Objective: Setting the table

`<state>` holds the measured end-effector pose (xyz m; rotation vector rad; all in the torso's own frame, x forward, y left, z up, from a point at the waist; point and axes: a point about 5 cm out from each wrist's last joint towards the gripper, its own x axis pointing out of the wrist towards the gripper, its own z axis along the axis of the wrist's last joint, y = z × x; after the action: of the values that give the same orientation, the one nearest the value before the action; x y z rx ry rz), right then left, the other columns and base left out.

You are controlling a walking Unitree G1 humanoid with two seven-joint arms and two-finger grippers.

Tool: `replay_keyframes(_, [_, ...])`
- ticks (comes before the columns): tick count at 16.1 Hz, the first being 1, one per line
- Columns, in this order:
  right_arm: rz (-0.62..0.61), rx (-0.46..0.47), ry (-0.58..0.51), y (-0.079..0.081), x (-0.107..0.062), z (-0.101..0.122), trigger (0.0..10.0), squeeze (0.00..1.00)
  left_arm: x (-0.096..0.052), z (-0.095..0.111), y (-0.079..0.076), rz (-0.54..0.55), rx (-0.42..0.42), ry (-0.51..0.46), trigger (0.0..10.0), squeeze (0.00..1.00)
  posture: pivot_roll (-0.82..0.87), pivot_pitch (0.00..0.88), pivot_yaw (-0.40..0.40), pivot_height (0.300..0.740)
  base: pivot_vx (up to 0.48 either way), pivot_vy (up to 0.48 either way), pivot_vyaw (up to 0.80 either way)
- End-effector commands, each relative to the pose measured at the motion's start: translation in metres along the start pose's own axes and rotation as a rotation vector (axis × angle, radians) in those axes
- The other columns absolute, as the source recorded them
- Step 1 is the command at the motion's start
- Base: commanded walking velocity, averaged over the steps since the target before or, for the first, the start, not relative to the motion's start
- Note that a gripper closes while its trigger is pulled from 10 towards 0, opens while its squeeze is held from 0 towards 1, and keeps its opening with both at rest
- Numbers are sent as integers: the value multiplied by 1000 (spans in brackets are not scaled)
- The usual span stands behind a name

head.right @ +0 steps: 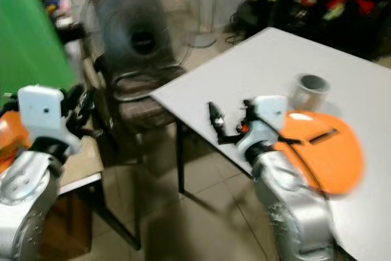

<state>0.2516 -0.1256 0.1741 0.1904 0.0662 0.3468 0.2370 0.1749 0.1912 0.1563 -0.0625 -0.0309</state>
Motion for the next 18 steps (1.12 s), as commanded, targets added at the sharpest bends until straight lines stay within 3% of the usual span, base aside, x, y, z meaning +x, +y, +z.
replay_keyframes(1, [-17,-15,-8,-5,-1,2,10000,1000,0,3,-4,-22,-3,-13,10000,0,-49,0,51,740,0,262,800])
replay_keyframes(5, [-4,-1,7,-4,0,-2,10000,1000,-1,3,-3,-18,14,-9,10000,0,-43,0,47,740,0,122,800])
replay_keyframes(7, [6,-4,10,-3,1,-3,10000,1000,-1,4,-1,-2,63,-12,10000,0,-42,0,46,740,0,-480,800])
replay_keyframes(12, [23,-6,9,-2,5,-4,10000,1000,1,2,3,16,46,-3,10000,0,-38,0,50,740,0,-480,800])
replay_keyframes(15, [14,-49,10,-2,8,-6,10000,1000,2,1,4,24,-5,14,10000,0,-34,0,51,740,0,0,800])
replay_keyframes(18, [0,-54,72,-3,12,-13,10000,1000,1,2,6,34,-25,10,10000,0,-27,0,48,740,0,0,0])
